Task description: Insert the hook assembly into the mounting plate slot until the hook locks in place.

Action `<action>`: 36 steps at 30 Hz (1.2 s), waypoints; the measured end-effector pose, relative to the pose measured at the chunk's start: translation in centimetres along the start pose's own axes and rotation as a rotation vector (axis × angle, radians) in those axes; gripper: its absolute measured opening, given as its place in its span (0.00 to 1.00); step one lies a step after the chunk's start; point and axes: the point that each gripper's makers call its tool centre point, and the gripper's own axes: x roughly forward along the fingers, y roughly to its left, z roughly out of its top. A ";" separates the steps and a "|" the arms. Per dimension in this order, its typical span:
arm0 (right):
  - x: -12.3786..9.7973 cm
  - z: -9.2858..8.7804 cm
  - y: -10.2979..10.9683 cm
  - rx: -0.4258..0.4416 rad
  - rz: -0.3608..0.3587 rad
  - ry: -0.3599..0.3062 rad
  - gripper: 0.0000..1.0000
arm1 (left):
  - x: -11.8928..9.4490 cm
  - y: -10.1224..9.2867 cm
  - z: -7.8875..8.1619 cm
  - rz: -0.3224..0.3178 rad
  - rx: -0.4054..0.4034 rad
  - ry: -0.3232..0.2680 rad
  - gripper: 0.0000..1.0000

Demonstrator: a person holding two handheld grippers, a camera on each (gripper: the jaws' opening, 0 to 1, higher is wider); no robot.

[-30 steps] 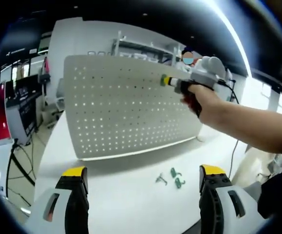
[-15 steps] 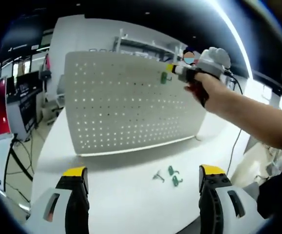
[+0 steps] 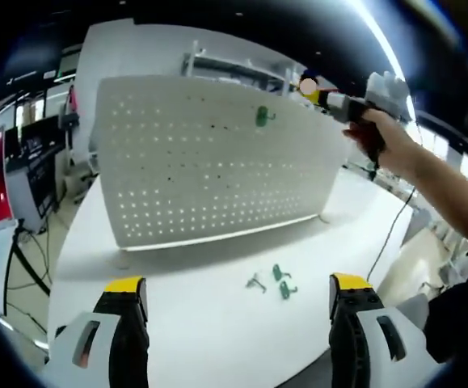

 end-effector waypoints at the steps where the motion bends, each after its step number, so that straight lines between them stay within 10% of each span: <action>1: -0.4 -0.7 -0.4 -0.011 -0.006 0.010 0.10 | 0.1 -0.1 -0.1 -0.003 0.001 0.003 0.94; 9: -4.9 -6.1 -2.7 -0.063 -0.041 0.120 0.10 | 1.0 -2.3 -1.1 -0.045 0.007 0.039 0.93; 23: -11.6 -15.6 0.7 -0.041 0.032 0.321 0.10 | 3.7 -6.0 -6.1 -0.101 0.008 0.191 0.90; 36: -14.9 -18.7 0.5 0.024 0.023 0.399 0.10 | 10.0 -10.0 -11.2 -0.166 0.038 0.349 0.75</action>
